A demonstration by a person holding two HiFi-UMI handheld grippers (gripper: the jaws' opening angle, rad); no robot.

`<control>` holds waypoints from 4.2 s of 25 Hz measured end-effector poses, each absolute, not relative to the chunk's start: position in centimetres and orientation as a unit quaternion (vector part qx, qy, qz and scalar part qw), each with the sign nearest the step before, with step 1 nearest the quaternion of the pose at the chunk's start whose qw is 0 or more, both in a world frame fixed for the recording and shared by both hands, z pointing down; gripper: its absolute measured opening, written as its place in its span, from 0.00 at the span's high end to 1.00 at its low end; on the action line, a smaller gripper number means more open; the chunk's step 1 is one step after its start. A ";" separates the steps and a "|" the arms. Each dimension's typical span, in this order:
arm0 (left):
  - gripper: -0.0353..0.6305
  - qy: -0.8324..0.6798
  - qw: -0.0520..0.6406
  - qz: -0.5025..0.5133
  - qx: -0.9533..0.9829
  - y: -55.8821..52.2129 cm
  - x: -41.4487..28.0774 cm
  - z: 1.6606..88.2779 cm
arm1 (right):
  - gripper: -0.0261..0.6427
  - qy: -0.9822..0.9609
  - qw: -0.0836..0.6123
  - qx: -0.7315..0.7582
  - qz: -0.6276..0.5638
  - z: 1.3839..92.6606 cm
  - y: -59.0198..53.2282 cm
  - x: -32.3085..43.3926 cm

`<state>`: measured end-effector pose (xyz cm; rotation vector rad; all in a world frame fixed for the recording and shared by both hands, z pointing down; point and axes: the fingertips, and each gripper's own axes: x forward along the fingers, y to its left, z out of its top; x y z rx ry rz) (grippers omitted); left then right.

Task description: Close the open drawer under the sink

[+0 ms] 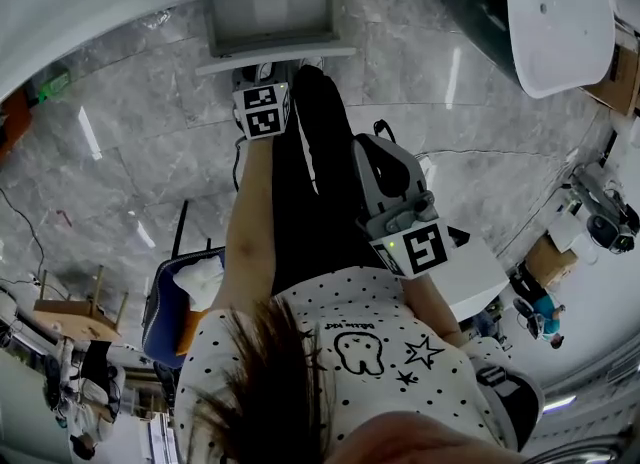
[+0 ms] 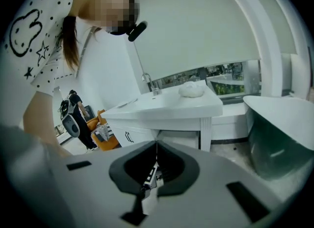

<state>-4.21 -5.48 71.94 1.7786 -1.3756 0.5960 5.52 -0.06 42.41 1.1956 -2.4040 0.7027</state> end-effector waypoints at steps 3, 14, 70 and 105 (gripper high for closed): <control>0.74 -0.549 0.394 0.227 0.701 -5.6 -4.0 72.2 | 0.94 -0.846 0.185 0.436 0.246 43.1 -0.5 5.9; 0.76 -0.553 0.397 0.223 0.698 -5.6 -4.1 72.1 | 0.94 -0.839 0.185 0.446 0.249 44.2 -0.9 6.3; 0.76 -0.569 0.384 0.205 0.698 -12.1 -4.8 71.7 | 0.94 -0.829 0.194 0.443 0.280 46.4 -3.7 7.8; 0.76 -0.584 0.361 0.185 0.703 -17.7 -5.7 71.1 | 0.94 -0.822 0.199 0.447 0.292 47.3 -5.2 8.6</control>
